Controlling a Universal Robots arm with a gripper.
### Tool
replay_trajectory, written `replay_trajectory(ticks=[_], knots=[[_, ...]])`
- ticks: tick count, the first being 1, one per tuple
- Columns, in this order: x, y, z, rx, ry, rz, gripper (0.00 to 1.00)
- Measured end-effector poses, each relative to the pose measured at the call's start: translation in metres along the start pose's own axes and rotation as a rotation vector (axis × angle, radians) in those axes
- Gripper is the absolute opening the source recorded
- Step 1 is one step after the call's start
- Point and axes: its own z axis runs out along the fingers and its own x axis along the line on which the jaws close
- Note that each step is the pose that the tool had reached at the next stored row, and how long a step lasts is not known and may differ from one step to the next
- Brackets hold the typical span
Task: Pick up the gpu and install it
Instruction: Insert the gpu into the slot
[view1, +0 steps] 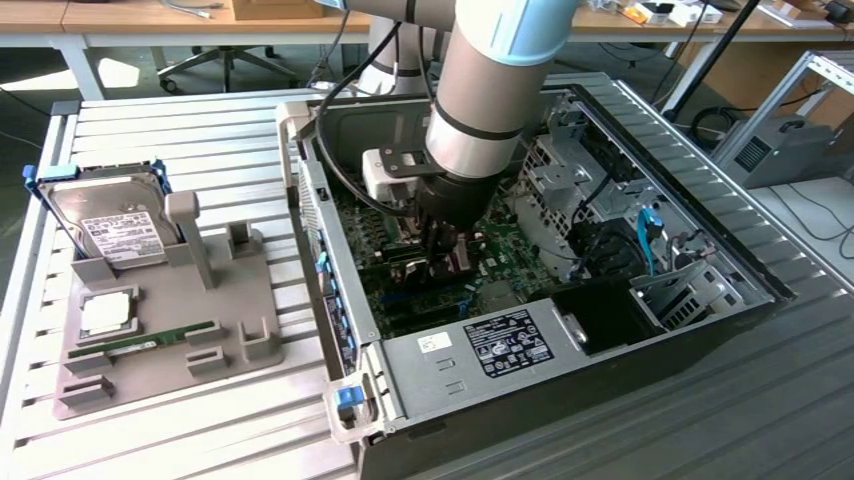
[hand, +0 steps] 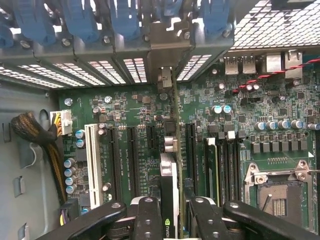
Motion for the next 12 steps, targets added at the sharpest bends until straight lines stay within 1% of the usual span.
replay_trajectory(ticks=[12], knots=[[0.0,0.0001,0.0008,0.0,-0.0002,0.007,0.27]])
